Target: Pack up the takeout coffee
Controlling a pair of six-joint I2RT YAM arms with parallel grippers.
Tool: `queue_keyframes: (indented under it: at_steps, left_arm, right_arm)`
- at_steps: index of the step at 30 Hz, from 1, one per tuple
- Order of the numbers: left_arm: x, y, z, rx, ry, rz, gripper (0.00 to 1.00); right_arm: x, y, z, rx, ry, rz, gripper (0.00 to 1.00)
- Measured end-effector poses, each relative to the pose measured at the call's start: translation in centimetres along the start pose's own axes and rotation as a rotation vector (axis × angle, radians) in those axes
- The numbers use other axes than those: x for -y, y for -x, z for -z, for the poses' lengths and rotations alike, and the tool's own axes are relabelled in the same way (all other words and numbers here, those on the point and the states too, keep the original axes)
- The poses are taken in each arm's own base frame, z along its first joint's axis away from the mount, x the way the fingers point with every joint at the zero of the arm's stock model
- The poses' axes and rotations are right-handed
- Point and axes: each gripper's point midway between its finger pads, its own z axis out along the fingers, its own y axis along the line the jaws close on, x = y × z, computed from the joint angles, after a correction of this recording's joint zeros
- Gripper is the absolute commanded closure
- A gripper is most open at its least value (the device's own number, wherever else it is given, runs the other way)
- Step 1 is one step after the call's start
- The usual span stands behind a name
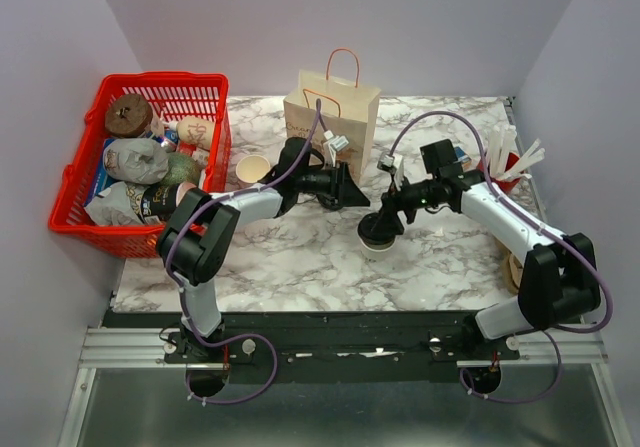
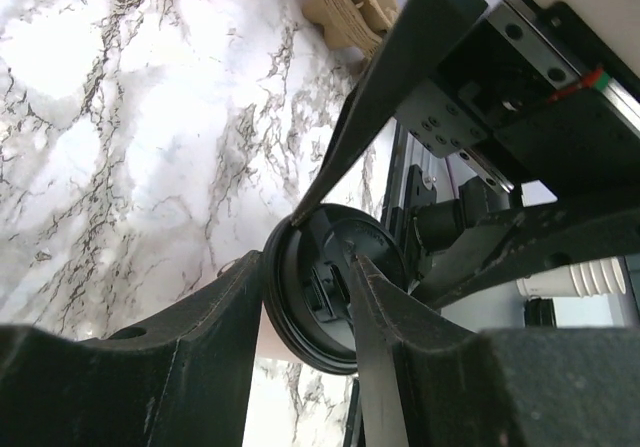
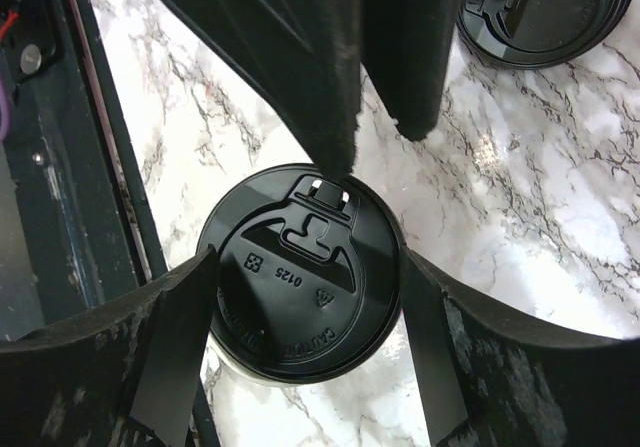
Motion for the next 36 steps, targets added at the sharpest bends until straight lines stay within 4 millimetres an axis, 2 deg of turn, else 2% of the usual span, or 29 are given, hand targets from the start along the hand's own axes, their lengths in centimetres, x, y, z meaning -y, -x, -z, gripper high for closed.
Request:
queue_keyframes:
  at_steps: [17, 32, 36]
  left_arm:
    - [-0.4, -1.2, -0.4, -0.036, 0.008, 0.007, 0.53]
    - [-0.2, -2.9, -0.4, -0.075, -0.010, 0.026, 0.53]
    - [0.2, -3.2, -0.7, -0.087, -0.022, 0.022, 0.53]
  right_arm:
    - [-1.6, -0.6, -0.1, -0.051, -0.039, 0.176, 0.23]
    - [-1.7, -0.9, 0.3, -0.058, -0.053, 0.207, 0.22]
    - [-1.7, -0.9, 0.4, -0.060, -0.055, 0.213, 0.18]
